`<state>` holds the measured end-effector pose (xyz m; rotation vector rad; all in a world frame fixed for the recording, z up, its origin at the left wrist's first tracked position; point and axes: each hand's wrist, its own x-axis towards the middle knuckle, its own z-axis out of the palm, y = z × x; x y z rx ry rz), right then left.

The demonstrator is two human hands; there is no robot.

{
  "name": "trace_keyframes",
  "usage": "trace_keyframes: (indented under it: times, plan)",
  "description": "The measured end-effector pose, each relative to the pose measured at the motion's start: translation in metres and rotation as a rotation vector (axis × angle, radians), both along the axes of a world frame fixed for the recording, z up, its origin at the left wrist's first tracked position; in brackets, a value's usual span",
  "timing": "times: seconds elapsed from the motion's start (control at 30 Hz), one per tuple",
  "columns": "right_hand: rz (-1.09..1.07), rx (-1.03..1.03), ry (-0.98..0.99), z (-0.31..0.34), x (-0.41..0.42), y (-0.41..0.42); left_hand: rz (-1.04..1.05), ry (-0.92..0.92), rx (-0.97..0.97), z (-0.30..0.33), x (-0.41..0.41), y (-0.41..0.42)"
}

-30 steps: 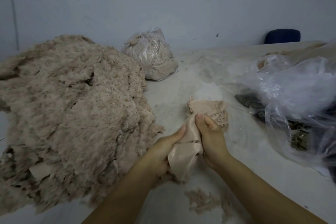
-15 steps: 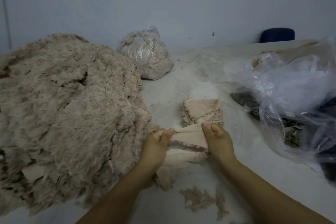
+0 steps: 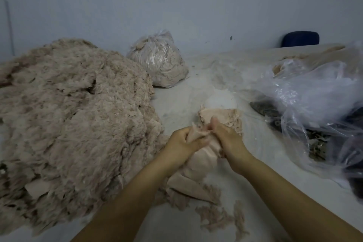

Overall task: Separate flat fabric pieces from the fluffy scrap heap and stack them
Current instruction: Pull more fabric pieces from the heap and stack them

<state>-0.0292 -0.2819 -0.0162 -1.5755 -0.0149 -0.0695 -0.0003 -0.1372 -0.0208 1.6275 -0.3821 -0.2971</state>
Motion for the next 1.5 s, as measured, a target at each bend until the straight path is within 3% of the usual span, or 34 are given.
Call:
trace_keyframes:
  times: [0.07,0.13,0.23,0.33,0.5,0.67,0.87,0.93,1.1,1.3,1.4,1.5]
  plan:
    - [0.049,0.187,0.132,-0.009,0.000,-0.001,0.139,0.161,-0.207,0.001,0.000,-0.005]
    - [0.135,0.248,0.153,-0.021,-0.007,0.001,0.191,0.302,-0.358,0.000,0.002,-0.006]
    - [-0.006,0.261,0.098,-0.031,-0.014,0.003,0.182,0.358,-0.348,0.000,0.002,-0.004]
    - [-0.091,0.101,0.011,-0.029,-0.014,0.004,0.136,0.427,-0.331,0.000,0.003,0.001]
    - [-0.068,0.156,0.059,-0.022,-0.007,0.009,0.018,0.339,-0.209,-0.006,0.002,0.001]
    - [-0.180,0.037,-0.016,-0.027,0.005,0.006,0.013,0.156,-0.014,-0.006,-0.002,-0.001]
    - [-0.442,0.160,0.006,-0.033,0.001,-0.010,0.215,0.174,-0.157,-0.004,0.002,0.003]
    - [-0.404,0.203,0.081,-0.032,-0.004,-0.012,0.265,0.175,-0.163,-0.005,0.007,0.006]
    - [-0.018,0.443,0.233,-0.030,-0.015,0.015,0.235,0.168,-0.190,-0.003,0.008,-0.020]
    - [-0.418,0.291,-0.022,-0.007,0.027,-0.022,0.366,0.010,-0.112,0.010,0.040,-0.031]
    - [-0.529,0.033,-0.068,0.006,0.060,-0.043,0.353,0.014,-0.024,0.016,0.062,-0.042]
    - [-0.592,-0.297,0.006,0.003,0.078,-0.057,0.316,0.118,0.045,0.014,0.074,-0.047]
